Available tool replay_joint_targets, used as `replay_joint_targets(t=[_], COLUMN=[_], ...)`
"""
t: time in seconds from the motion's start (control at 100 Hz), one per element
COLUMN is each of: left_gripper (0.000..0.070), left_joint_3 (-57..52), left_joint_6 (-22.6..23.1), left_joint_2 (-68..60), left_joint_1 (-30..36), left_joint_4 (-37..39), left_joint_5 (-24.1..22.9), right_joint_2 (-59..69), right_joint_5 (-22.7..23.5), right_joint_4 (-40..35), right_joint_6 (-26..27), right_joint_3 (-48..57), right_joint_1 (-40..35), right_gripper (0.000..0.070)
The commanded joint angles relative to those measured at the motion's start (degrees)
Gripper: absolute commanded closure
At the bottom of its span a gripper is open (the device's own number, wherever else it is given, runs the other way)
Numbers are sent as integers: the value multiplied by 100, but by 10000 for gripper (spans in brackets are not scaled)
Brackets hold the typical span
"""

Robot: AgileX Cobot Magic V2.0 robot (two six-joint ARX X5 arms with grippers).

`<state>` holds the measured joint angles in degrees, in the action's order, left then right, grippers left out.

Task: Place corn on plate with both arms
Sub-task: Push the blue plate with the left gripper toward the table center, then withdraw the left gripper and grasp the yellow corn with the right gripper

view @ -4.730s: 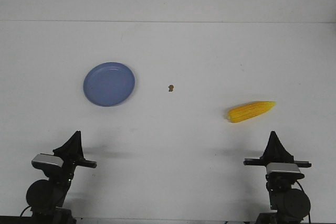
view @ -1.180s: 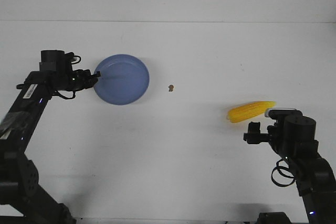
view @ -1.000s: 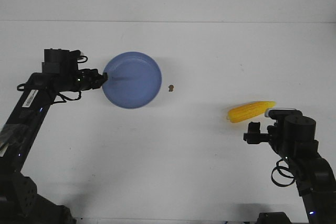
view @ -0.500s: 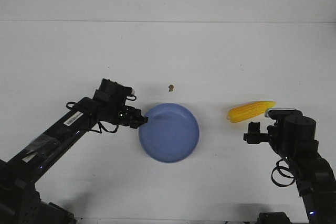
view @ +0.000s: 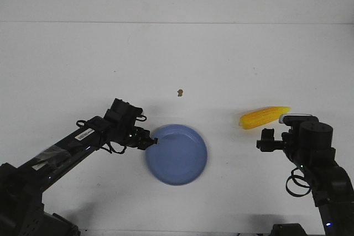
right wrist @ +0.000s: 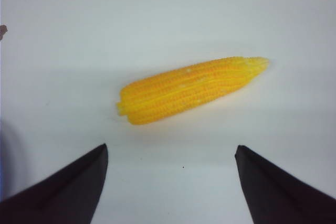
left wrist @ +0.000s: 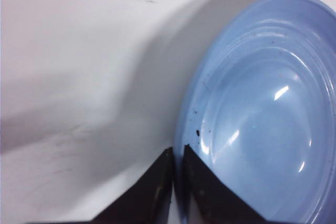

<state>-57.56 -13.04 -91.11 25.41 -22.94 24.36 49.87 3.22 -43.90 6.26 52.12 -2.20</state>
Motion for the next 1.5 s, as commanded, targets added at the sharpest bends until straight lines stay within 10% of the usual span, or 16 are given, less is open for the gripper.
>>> replay_joint_targets(t=[0.0,0.3,0.51,0.76,0.96,1.49], left_gripper=[658,0,0,0,0,0], left_joint_3=[-57,-57,-70,-101,-101,-101], left_joint_6=[-9,13,278,1054,1051,1049], left_joint_2=[-31,28,734,2188,2861,2933], left_joint_1=[33,33,-160,-487,-787,-815], left_joint_4=[22,142,662,466,227,-57], left_joint_5=[17,20,-157,-2162,-2186,-2184], right_joint_2=[33,33,66,588,1515,3405], right_joint_5=[-2,0,-66,-238,-140,459], right_joint_4=[59,59,140,546,968,2282], right_joint_6=[42,208,603,1049,1711,2586], right_joint_3=[94,94,94,92,92,92], right_joint_1=[-4,-4,2,83,437,566], right_gripper=[188,188,187,186,40,40])
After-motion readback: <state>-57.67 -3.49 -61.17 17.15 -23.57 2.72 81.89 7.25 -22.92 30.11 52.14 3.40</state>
